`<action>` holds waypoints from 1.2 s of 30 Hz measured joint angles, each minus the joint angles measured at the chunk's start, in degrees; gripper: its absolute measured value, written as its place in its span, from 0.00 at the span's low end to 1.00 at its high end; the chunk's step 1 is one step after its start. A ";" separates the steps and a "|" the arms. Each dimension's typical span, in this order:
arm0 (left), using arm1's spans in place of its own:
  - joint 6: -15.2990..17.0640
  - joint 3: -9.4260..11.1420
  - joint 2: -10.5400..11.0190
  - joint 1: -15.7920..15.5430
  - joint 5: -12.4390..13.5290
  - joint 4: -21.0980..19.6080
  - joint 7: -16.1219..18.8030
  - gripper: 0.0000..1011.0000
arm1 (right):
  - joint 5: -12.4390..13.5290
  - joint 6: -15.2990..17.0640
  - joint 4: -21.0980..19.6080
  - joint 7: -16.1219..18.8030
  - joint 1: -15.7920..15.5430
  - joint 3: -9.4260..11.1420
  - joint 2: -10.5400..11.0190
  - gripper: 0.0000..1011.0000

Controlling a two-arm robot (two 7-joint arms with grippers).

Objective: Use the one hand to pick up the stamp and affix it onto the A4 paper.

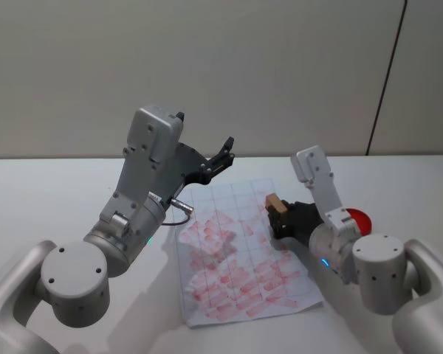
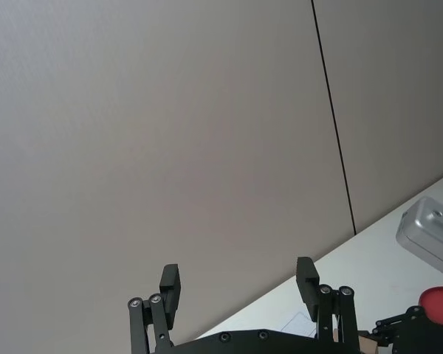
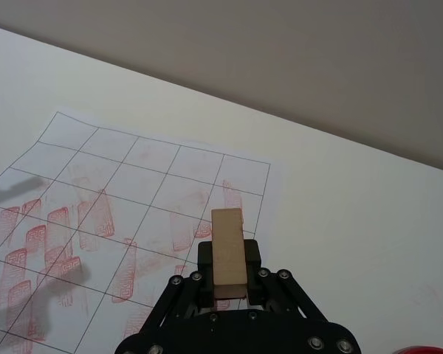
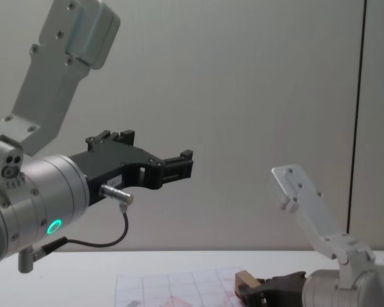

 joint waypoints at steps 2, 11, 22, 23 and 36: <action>0.00 0.00 0.00 0.00 0.00 0.00 0.00 0.99 | 0.27 0.42 -0.77 -0.05 -0.20 0.11 0.12 0.22; 0.00 0.00 0.00 0.00 0.00 0.00 0.00 0.99 | 2.54 3.44 -6.71 -0.88 -1.73 1.18 1.21 0.22; 0.00 0.00 0.00 0.00 0.00 0.00 0.00 0.99 | 5.83 3.51 -16.77 -2.63 -3.37 3.19 2.86 0.22; 0.00 0.00 0.00 0.00 0.00 0.00 0.01 0.99 | 6.09 3.52 -17.56 -2.85 -3.56 3.44 3.07 0.22; 0.00 0.00 0.00 0.00 0.00 0.00 0.00 0.99 | 10.10 7.48 -24.56 -7.05 -6.74 7.36 6.86 0.22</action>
